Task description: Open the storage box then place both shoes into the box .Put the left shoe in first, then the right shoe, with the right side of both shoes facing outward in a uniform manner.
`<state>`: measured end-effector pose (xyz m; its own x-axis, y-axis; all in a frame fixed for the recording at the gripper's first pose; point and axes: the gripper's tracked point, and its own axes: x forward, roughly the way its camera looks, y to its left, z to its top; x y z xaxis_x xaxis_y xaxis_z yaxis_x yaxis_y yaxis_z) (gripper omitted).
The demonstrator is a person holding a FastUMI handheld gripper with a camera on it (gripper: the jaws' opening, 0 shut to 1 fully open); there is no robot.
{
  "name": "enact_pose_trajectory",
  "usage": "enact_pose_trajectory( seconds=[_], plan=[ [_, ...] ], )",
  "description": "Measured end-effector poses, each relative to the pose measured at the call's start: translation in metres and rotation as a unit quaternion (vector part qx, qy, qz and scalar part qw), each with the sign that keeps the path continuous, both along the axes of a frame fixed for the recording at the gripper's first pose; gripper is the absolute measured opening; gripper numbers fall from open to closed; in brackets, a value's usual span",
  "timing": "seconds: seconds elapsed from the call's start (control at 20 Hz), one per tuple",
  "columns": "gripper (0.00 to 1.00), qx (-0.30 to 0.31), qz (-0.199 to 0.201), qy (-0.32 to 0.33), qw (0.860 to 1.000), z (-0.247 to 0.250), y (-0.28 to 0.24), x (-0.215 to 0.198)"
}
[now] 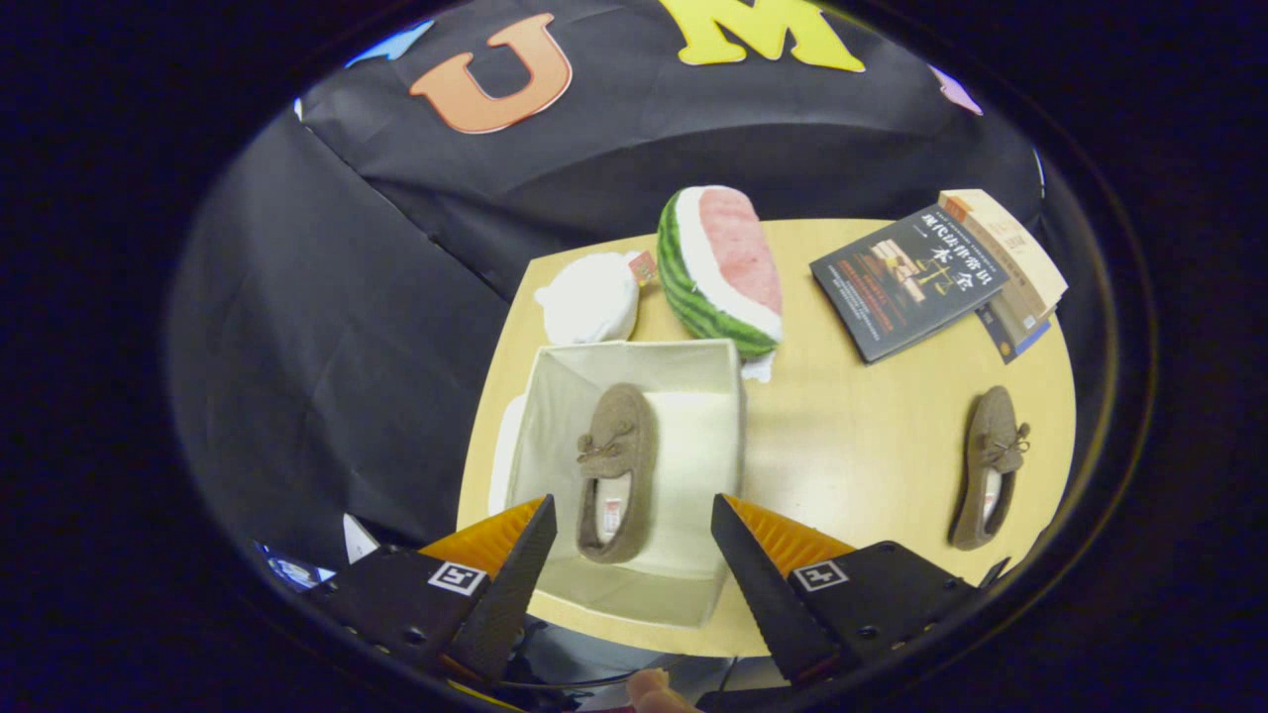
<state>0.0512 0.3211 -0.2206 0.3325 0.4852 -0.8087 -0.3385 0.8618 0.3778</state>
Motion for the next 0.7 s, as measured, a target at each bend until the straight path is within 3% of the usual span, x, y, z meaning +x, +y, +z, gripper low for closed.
enact_pose_trajectory(
  seconds=[0.7],
  plan=[
    [0.96,-0.103,-0.058,0.024,0.993,-0.093,-0.261,0.047]
  ],
)
